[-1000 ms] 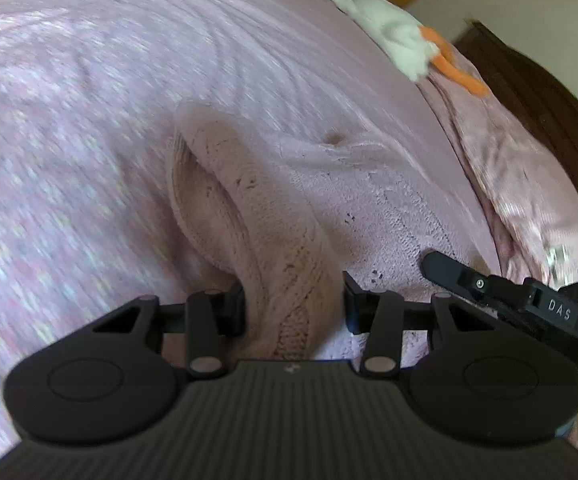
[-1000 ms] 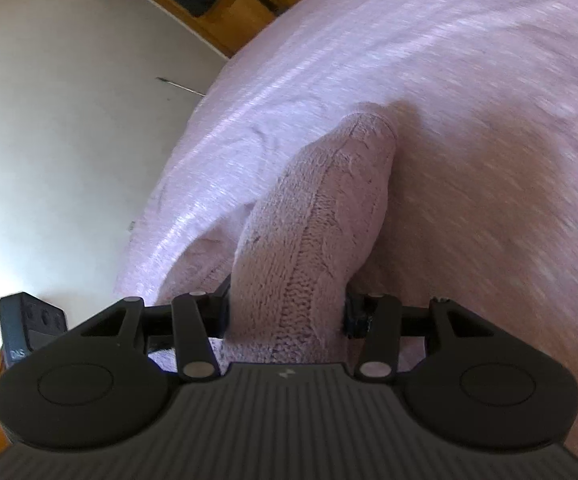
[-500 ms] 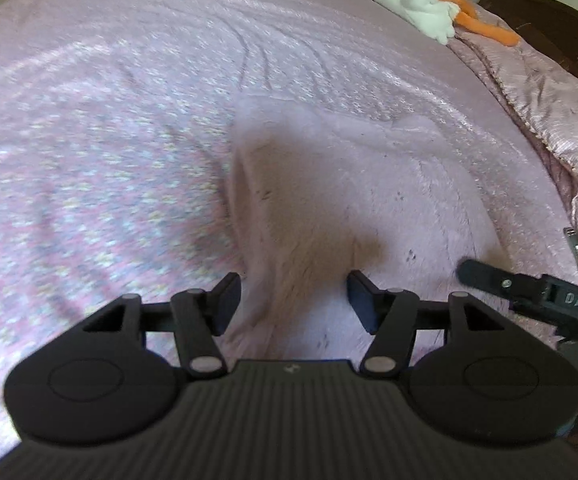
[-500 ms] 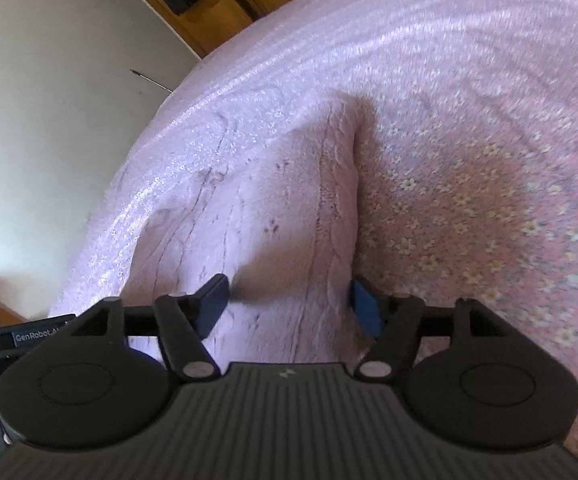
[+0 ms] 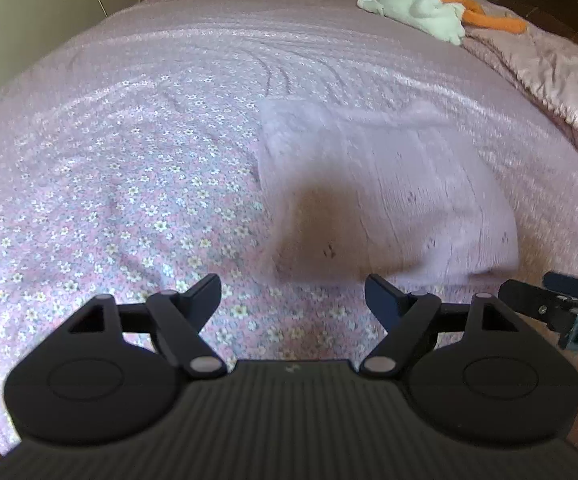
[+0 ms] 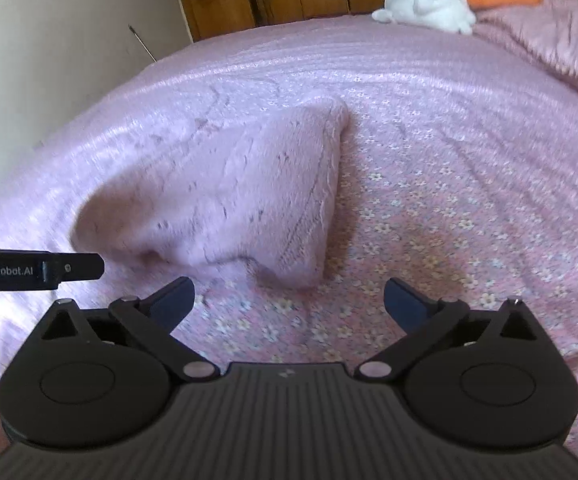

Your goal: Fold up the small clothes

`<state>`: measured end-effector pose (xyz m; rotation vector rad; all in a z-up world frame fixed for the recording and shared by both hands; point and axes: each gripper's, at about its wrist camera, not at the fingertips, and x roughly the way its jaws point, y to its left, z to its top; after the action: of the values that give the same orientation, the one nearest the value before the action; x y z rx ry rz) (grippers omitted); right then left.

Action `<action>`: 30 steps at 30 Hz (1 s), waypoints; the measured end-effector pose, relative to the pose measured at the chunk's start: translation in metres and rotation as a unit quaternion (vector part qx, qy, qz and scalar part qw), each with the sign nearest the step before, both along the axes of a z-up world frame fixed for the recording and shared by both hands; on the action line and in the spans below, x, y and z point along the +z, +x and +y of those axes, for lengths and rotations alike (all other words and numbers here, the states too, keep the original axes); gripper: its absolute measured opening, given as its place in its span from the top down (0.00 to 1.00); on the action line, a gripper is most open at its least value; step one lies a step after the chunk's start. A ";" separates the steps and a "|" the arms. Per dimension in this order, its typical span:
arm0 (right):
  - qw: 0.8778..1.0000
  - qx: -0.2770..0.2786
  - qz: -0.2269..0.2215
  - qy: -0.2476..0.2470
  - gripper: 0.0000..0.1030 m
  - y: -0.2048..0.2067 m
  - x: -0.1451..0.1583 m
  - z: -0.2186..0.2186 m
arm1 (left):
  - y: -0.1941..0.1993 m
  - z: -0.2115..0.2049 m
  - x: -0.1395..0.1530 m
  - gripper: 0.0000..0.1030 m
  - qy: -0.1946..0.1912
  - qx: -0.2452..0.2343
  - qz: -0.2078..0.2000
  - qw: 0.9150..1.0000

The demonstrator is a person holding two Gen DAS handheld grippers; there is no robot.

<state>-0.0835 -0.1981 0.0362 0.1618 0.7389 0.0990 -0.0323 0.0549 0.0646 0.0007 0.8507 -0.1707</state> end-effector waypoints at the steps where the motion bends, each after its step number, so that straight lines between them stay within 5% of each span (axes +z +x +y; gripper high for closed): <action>1: 1.000 0.001 0.002 -0.007 0.00 -0.001 -0.003 0.002 | -0.003 -0.003 -0.002 0.22 0.004 0.005 -0.002 1.000; 11: 0.998 -0.023 0.056 -0.007 0.00 0.005 -0.042 0.000 | -0.018 -0.031 -0.042 0.22 0.036 0.039 0.013 0.999; 20: 0.998 -0.019 0.040 -0.054 0.00 0.006 -0.050 0.013 | -0.017 -0.038 -0.062 0.12 0.045 0.038 0.017 0.998; 30: 0.998 -0.022 0.036 -0.054 0.00 0.006 -0.050 0.014 | -0.017 -0.040 -0.064 0.09 0.045 0.047 0.023 0.998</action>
<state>-0.0777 -0.1843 -0.0138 0.0797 0.8107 0.0111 -0.0496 0.0152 0.0010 0.0412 0.9014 -0.0448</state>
